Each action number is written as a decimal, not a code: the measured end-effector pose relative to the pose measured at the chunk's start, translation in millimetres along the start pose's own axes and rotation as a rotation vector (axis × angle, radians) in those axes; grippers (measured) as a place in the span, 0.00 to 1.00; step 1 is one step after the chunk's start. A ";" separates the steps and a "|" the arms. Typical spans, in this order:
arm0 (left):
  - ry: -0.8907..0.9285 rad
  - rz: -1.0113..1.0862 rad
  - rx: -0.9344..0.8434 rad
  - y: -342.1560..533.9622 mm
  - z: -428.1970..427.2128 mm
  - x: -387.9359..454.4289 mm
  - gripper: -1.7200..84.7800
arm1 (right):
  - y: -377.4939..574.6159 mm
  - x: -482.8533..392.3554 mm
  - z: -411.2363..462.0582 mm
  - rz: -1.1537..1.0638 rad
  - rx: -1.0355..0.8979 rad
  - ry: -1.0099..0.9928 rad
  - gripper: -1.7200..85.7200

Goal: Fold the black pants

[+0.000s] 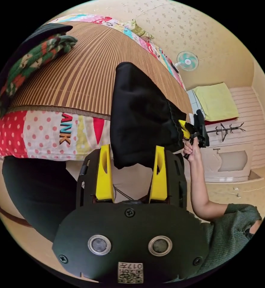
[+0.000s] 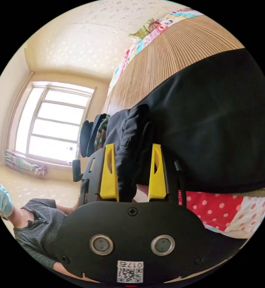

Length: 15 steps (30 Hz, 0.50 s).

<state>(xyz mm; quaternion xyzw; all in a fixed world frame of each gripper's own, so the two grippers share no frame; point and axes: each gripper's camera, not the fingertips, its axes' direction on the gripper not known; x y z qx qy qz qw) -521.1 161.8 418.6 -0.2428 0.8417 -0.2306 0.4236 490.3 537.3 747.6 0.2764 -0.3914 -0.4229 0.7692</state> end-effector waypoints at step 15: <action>0.449 -0.147 -0.057 -6.5 19.9 -142.8 0.15 | 54.5 -99.1 25.3 -0.314 0.167 0.345 0.16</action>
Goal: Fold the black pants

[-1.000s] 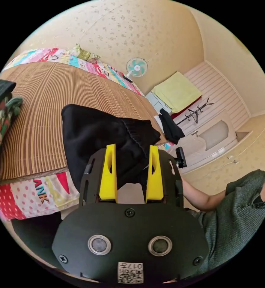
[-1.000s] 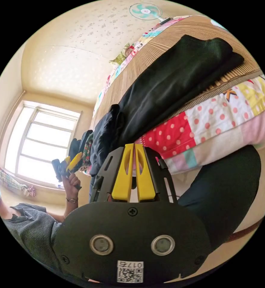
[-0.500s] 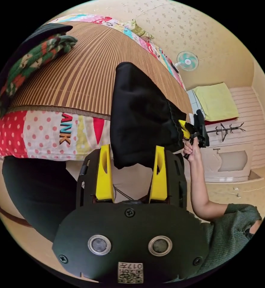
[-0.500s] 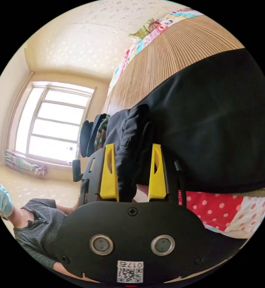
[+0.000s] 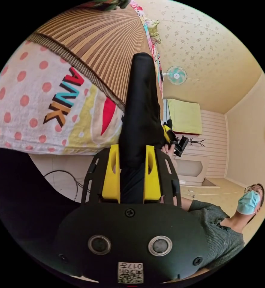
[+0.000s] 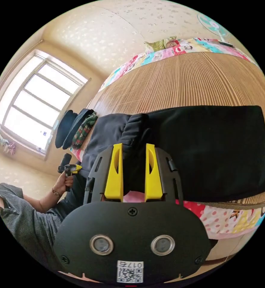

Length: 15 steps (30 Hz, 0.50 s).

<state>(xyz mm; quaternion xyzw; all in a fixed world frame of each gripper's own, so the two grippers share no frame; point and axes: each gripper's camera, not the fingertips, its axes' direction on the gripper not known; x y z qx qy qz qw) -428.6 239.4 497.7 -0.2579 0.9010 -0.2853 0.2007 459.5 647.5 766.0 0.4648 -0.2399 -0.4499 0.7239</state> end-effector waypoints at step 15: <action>0.057 0.417 -0.118 19.8 -26.5 117.8 0.10 | 72.3 -325.5 102.6 -0.973 -0.102 0.510 0.15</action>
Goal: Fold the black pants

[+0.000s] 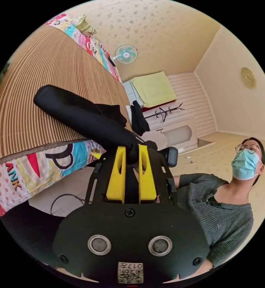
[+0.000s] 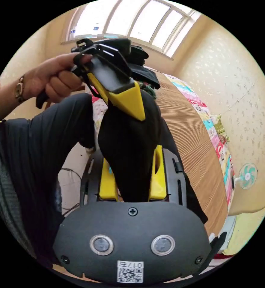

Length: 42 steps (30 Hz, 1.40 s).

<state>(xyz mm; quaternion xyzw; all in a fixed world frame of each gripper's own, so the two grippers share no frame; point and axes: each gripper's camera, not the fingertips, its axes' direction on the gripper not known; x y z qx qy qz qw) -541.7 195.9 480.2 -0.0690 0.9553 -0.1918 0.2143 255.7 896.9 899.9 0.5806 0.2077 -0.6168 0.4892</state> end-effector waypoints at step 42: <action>0.185 -0.413 -0.176 -37.8 90.3 -255.7 0.12 | 328.3 420.6 -125.3 1.751 0.512 -0.949 0.29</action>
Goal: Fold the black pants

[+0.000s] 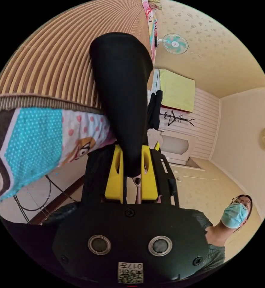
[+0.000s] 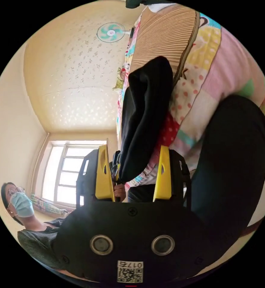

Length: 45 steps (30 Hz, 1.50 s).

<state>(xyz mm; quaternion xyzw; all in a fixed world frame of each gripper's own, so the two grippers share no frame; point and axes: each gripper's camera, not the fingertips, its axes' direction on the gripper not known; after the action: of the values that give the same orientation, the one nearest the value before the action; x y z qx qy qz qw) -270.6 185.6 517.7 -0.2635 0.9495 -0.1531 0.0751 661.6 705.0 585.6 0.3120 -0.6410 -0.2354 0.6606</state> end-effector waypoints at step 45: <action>0.128 -0.094 -0.482 31.5 96.1 5.0 0.12 | 75.3 -184.5 -116.8 -0.060 -0.022 -0.210 0.27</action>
<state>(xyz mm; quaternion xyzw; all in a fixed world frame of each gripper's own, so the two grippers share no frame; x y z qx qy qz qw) -268.5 184.4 416.5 -0.3073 0.9481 0.0580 -0.0573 758.5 901.4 512.1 0.2974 -0.6944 -0.2938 0.5857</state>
